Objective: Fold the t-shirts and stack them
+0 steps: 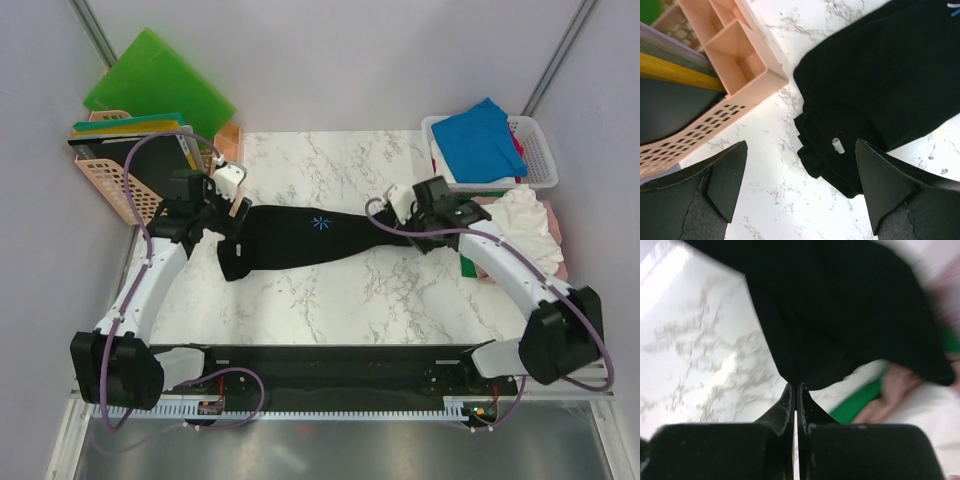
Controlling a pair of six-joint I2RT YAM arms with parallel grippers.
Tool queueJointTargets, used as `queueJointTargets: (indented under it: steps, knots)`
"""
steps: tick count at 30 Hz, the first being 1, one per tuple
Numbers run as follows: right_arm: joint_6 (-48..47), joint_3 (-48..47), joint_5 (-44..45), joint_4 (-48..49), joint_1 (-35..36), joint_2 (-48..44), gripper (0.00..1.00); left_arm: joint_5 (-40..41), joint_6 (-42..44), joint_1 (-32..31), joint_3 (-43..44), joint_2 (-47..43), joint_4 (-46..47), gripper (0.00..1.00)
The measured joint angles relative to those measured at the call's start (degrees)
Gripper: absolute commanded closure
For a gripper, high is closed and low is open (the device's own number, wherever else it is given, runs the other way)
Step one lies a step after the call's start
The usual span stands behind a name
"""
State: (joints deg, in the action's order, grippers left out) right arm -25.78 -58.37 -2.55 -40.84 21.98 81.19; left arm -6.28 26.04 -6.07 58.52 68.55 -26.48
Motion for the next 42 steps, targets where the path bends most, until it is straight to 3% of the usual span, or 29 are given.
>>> queueJointTargets:
  steps: [9, 19, 25, 30, 33, 38, 42]
  knots:
    - [-0.09, -25.49, 8.92, -0.26, -0.13, -11.23, 1.00, -1.88, 0.00, 0.00, -1.75, 1.84, -0.44, 0.05]
    - [-1.99, -58.75, 17.07, -2.93, -0.98, -0.96, 1.00, -5.62, -0.09, 0.00, -2.73, 1.68, -0.63, 0.06]
    - [-1.40, -65.77, 18.34, -5.29, -1.62, 5.62, 1.00, -10.71, -0.07, -0.09, -2.86, 2.43, -1.92, 0.06]
    - [1.27, -78.77, 17.81, -9.11, -1.84, 12.98, 1.00, -12.72, -0.07, -0.42, -2.89, 4.22, -3.10, 0.07]
    - [3.08, -79.58, 17.57, -8.46, -1.86, 11.32, 1.00, -13.42, -0.09, -0.44, -2.91, 5.22, -3.69, 0.07]
    - [5.11, -70.01, 18.01, -1.49, -1.84, 1.46, 1.00, -13.53, -0.09, -0.44, -2.99, 5.35, -3.87, 0.07]
    - [5.31, -79.67, 20.61, 0.76, -1.86, 1.81, 1.00, -14.82, -0.07, -0.44, -3.10, 5.40, -3.91, 0.07]
